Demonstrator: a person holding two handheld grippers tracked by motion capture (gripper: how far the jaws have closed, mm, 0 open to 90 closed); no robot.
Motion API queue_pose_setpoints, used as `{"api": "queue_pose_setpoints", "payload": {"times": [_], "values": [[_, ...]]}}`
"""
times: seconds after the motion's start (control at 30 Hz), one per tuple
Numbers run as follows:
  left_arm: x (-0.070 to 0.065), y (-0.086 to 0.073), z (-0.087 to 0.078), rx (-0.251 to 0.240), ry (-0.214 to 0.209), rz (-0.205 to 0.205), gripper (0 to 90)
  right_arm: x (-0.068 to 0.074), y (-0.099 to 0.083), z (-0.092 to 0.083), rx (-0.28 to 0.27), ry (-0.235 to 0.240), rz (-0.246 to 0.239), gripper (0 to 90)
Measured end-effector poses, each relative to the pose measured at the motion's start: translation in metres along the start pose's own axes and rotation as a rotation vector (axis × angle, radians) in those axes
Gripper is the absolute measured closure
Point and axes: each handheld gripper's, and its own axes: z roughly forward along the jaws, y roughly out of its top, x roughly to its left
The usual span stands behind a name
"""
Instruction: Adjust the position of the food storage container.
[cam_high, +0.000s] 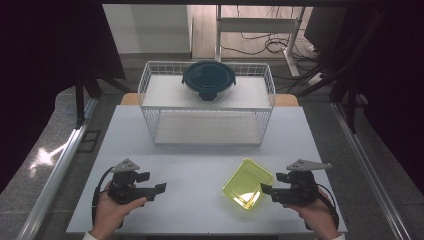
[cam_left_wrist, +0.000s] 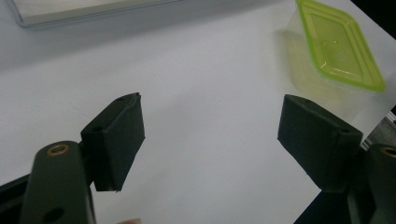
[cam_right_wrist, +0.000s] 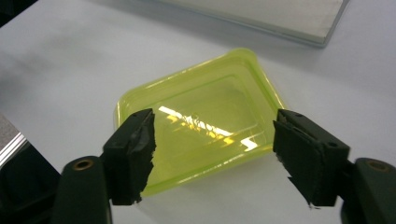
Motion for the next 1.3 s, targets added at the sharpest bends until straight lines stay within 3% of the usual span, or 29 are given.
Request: {"api": "queue_pose_setpoints", "payload": {"times": [0.17,0.27,0.37,0.43,0.47,0.57,0.6,0.67,0.83,0.97,1.17,1.3], "values": [[0.001,-0.001,0.002,0.003,0.004,-0.001,22.1,-0.002,-0.002,-0.001,0.031,0.006,0.004,35.3],[-0.002,-0.002,0.002,0.000,0.007,0.008,22.1,-0.001,-0.008,-0.004,0.061,-0.002,-0.025,45.7],[-0.002,-0.002,0.003,0.005,0.008,0.010,22.1,0.000,-0.014,-0.005,0.113,0.019,-0.068,61.1],[-0.002,-0.002,0.003,0.004,0.006,0.009,22.2,0.001,-0.016,-0.005,0.130,0.023,-0.078,64.4],[-0.002,-0.002,0.003,0.004,0.008,0.009,22.2,0.003,-0.020,-0.004,0.168,0.027,-0.113,71.5],[-0.001,-0.002,0.003,0.003,0.006,0.003,22.2,0.004,-0.022,-0.002,0.189,0.031,-0.135,77.0],[-0.001,-0.002,0.002,0.002,-0.013,-0.004,22.1,0.007,-0.025,0.000,0.225,0.033,-0.175,82.4],[-0.001,-0.002,0.002,0.002,-0.015,-0.003,22.1,0.009,-0.027,0.003,0.247,0.024,-0.201,86.2],[-0.001,-0.003,0.003,0.008,-0.003,0.002,22.2,0.012,-0.031,0.013,0.303,-0.008,-0.266,88.6],[-0.002,-0.002,0.003,0.006,-0.024,-0.004,22.2,0.015,-0.034,0.021,0.337,-0.017,-0.289,88.7],[-0.003,-0.003,0.006,0.018,-0.014,0.004,22.3,0.025,-0.037,0.039,0.397,-0.022,-0.338,88.7],[-0.003,-0.003,0.006,0.017,-0.011,0.004,22.3,0.032,-0.036,0.046,0.407,-0.022,-0.358,88.7]]}}
